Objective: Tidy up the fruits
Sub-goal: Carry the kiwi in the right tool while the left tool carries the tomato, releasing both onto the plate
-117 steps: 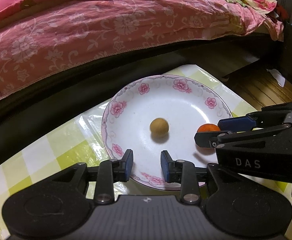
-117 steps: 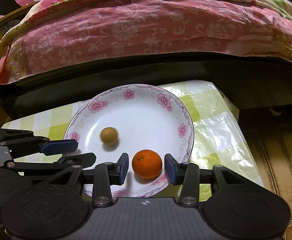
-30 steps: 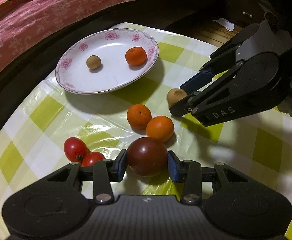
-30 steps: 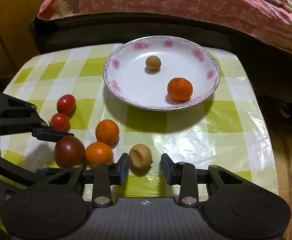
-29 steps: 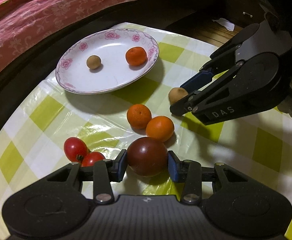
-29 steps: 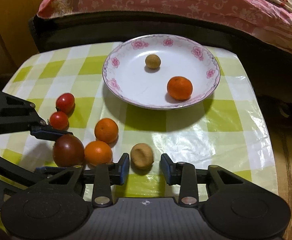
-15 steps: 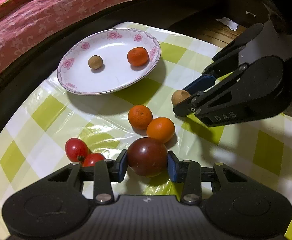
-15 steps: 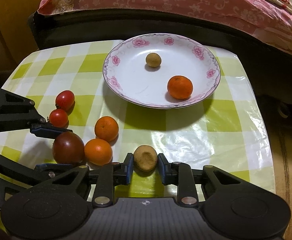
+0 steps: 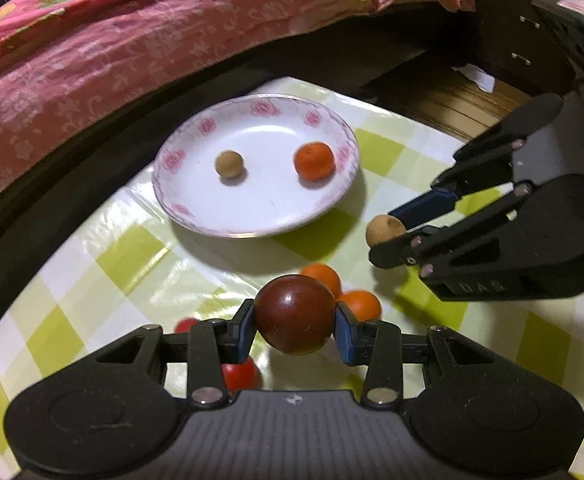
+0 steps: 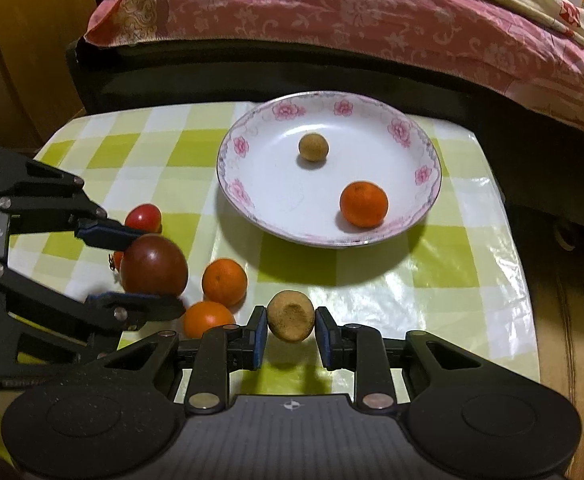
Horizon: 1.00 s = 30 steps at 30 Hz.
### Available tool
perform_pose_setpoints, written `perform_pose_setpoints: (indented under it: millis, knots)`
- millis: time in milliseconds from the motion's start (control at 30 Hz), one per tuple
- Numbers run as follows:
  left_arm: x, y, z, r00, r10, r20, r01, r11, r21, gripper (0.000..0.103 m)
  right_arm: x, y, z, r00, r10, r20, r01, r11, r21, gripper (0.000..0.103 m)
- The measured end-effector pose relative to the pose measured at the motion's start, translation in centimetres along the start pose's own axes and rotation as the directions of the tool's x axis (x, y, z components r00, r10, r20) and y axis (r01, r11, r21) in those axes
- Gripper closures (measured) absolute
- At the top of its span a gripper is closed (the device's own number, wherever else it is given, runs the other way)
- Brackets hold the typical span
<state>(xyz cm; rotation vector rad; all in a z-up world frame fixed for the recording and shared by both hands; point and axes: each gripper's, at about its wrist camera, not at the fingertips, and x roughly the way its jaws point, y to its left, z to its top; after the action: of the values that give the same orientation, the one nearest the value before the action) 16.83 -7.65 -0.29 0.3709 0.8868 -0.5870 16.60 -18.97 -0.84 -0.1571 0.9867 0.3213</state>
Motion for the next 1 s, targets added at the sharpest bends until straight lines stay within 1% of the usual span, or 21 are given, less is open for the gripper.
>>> perform_pose_setpoints:
  millis: [233,500,700,1000]
  knots:
    - [0.5,0.9,1.9,0.999,0.032,0.021,-0.031,0.999,-0.025,0.055,-0.2,-0.8,1.7,0.999,-0.021,0.034,0.021,1.0,0.022,0.082]
    - [2.0,1.6,4.2,0.998,0.055,0.041,-0.053,0.998,-0.035,0.055,0.5,-1.7,3.5,0.997,-0.044,0.057,0.041,0.998,0.042,0.082]
    - [3.5,1.9,4.7,0.997,0.066,0.032,-0.065,0.997,-0.034,0.055,1.4,-2.3,4.2,0.997,-0.051,0.057,0.048,0.997,0.058,0.082]
    - [5.2,2.4,5.4,0.997,0.074,0.032,-0.073,0.997,-0.03,0.055,3.0,-3.0,4.8,0.997,-0.07,0.044,0.068,0.997,0.048,0.081]
